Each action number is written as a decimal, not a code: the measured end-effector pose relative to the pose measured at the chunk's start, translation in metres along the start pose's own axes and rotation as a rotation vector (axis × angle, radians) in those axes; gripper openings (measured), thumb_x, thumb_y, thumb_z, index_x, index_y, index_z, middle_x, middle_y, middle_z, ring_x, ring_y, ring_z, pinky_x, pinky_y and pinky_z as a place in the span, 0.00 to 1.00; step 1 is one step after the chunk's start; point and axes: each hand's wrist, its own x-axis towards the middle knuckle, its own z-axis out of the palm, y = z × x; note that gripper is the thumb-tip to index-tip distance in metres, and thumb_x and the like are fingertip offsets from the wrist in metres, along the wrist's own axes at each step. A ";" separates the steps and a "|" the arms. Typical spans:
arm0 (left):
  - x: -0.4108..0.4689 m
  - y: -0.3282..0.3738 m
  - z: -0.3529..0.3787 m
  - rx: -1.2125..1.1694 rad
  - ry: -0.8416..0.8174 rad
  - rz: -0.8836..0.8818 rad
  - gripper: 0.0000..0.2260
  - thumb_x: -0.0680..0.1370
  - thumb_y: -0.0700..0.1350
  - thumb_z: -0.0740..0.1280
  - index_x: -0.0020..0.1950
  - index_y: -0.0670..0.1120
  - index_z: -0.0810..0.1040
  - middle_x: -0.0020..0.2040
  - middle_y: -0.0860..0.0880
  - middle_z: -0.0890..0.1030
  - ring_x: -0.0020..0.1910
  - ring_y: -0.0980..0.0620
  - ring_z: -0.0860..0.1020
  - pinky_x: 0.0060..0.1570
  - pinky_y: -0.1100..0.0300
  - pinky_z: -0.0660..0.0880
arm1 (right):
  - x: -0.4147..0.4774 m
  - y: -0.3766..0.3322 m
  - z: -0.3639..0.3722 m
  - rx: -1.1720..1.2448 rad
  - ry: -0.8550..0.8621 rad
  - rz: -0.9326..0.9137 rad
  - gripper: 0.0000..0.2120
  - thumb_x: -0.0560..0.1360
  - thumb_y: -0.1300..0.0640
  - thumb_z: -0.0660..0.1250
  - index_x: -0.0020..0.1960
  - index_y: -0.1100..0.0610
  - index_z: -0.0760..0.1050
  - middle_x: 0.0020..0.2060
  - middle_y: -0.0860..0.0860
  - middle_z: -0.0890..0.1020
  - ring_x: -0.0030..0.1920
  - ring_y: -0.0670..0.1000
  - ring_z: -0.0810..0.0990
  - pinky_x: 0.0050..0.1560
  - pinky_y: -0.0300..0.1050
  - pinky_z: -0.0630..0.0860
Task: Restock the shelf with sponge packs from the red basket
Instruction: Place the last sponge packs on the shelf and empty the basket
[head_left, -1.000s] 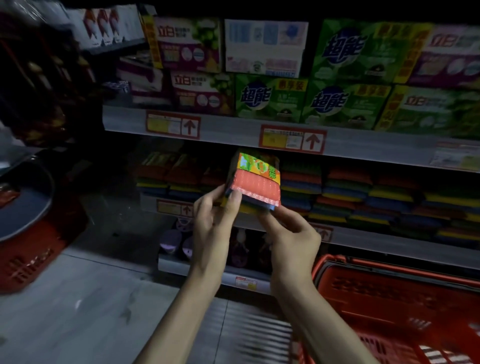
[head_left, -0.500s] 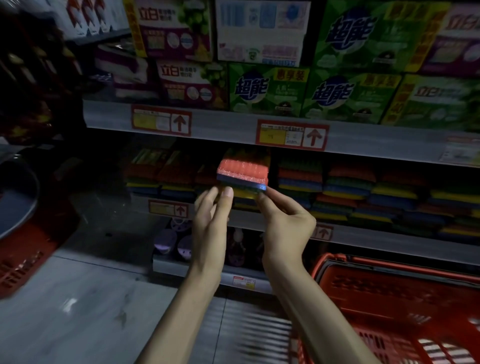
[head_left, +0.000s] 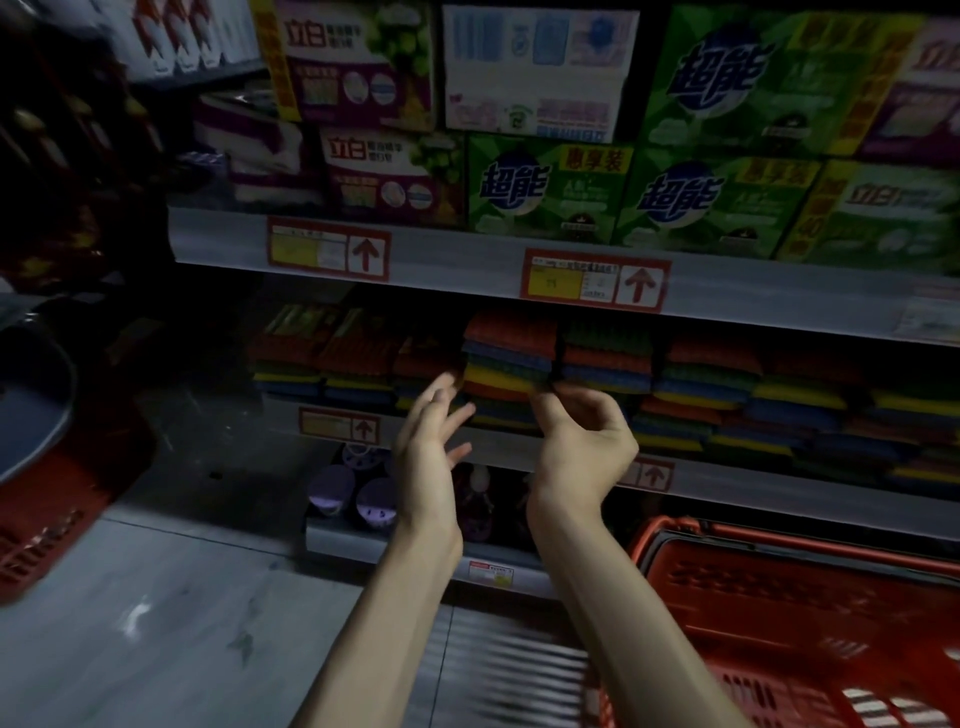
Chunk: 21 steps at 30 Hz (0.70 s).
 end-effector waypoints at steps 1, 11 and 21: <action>0.000 0.000 0.000 0.007 0.002 0.006 0.11 0.87 0.48 0.57 0.64 0.58 0.76 0.62 0.60 0.79 0.62 0.59 0.80 0.56 0.55 0.75 | 0.001 0.001 0.001 -0.015 0.008 -0.002 0.06 0.72 0.65 0.78 0.41 0.56 0.83 0.35 0.50 0.85 0.36 0.42 0.82 0.40 0.35 0.79; 0.000 -0.003 0.001 0.054 -0.001 0.054 0.16 0.84 0.42 0.62 0.72 0.50 0.76 0.65 0.55 0.79 0.63 0.55 0.80 0.59 0.56 0.76 | 0.003 0.008 0.001 -0.123 0.012 -0.036 0.06 0.73 0.62 0.75 0.42 0.53 0.82 0.37 0.50 0.86 0.41 0.49 0.86 0.46 0.46 0.83; 0.000 -0.007 0.001 0.091 -0.034 0.062 0.18 0.84 0.41 0.65 0.73 0.51 0.74 0.67 0.55 0.76 0.69 0.51 0.77 0.67 0.49 0.76 | 0.003 0.004 0.001 -0.121 0.027 -0.015 0.08 0.74 0.64 0.75 0.43 0.51 0.81 0.37 0.48 0.85 0.41 0.48 0.86 0.50 0.51 0.84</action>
